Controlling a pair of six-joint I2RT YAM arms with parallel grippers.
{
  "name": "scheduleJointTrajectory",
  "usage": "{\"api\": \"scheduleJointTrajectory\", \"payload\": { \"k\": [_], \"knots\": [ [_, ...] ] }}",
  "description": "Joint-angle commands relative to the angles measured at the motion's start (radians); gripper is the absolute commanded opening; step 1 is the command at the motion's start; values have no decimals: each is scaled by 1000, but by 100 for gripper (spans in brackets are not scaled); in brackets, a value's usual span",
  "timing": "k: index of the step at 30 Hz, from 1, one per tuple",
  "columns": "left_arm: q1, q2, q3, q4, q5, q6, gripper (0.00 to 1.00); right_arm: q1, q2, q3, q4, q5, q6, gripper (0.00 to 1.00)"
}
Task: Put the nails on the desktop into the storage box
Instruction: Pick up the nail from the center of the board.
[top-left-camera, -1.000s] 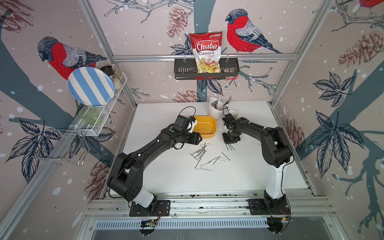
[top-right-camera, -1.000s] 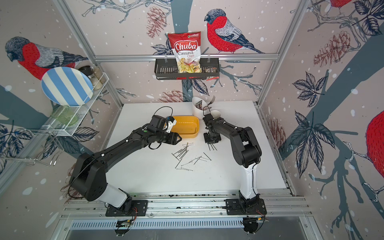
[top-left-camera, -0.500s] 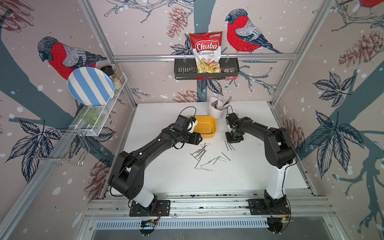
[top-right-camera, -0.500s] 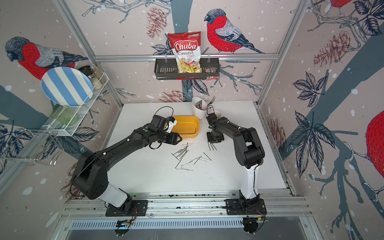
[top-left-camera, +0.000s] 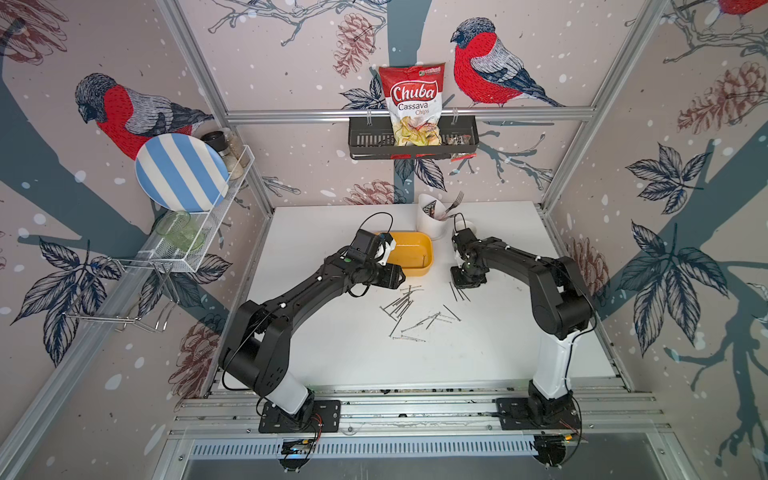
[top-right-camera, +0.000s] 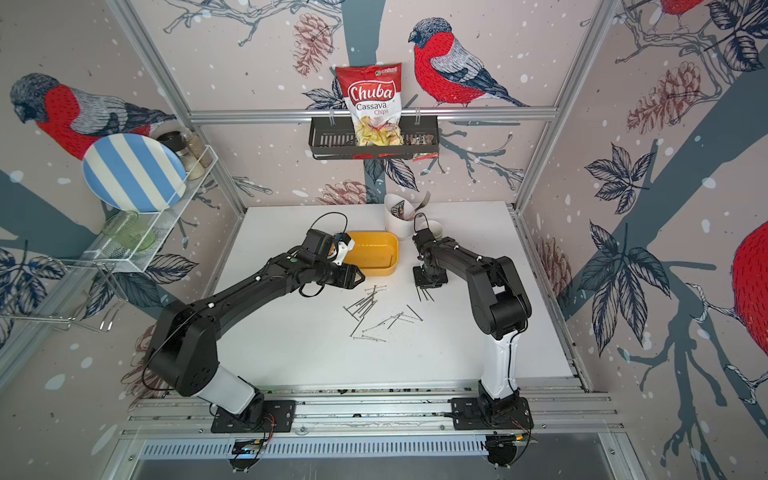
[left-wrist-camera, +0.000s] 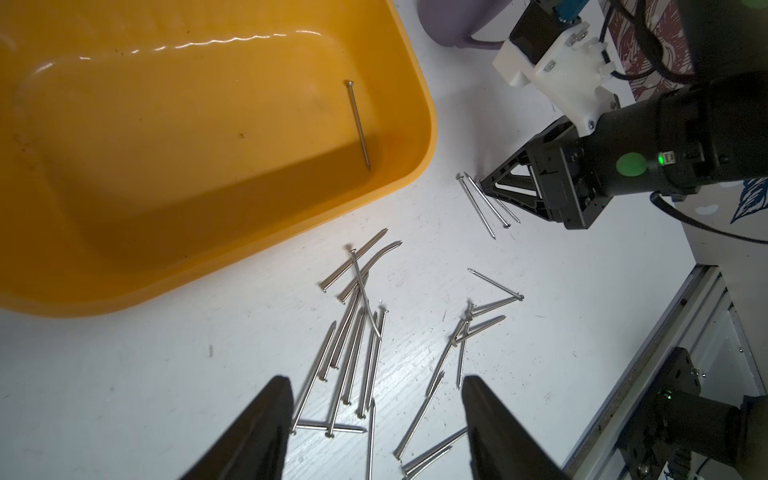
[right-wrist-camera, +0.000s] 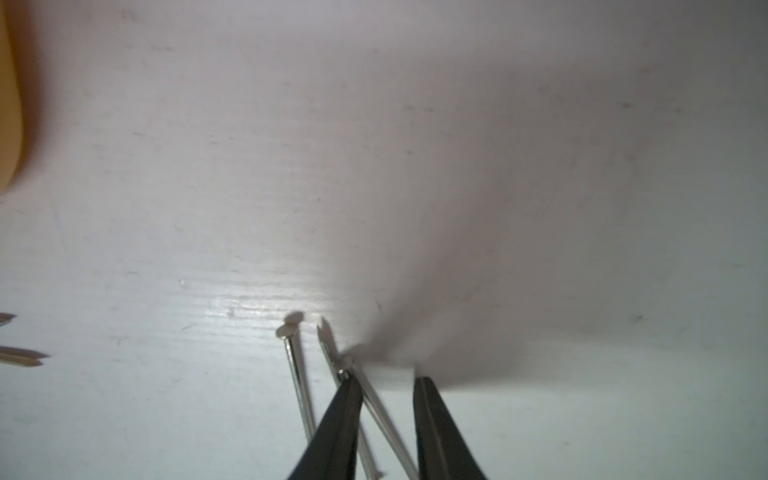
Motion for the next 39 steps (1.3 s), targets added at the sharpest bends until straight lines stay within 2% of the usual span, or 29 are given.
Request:
{"api": "scheduleJointTrajectory", "payload": {
  "k": [1, 12, 16, 20, 30, 39],
  "knots": [
    [5, -4, 4, -10, 2, 10, 67, 15, 22, -26, -13, 32, -33, 28],
    [4, -20, -4, -21, -5, 14, 67, 8, 51, -35, -27, 71, -76, 24],
    [5, -20, -2, -24, -2, 17, 67, 8, 68, -31, -27, 57, -72, 15],
    [4, -18, 2, -28, -2, 21, 67, 7, 91, -9, -36, 43, -59, 0],
    [12, -18, 12, -18, 11, 13, 67, 3, 56, 120, -113, 28, -37, 0],
    [68, -46, -9, 55, 70, -37, 66, 7, -18, 250, -199, -51, 28, 0]
  ]
}}
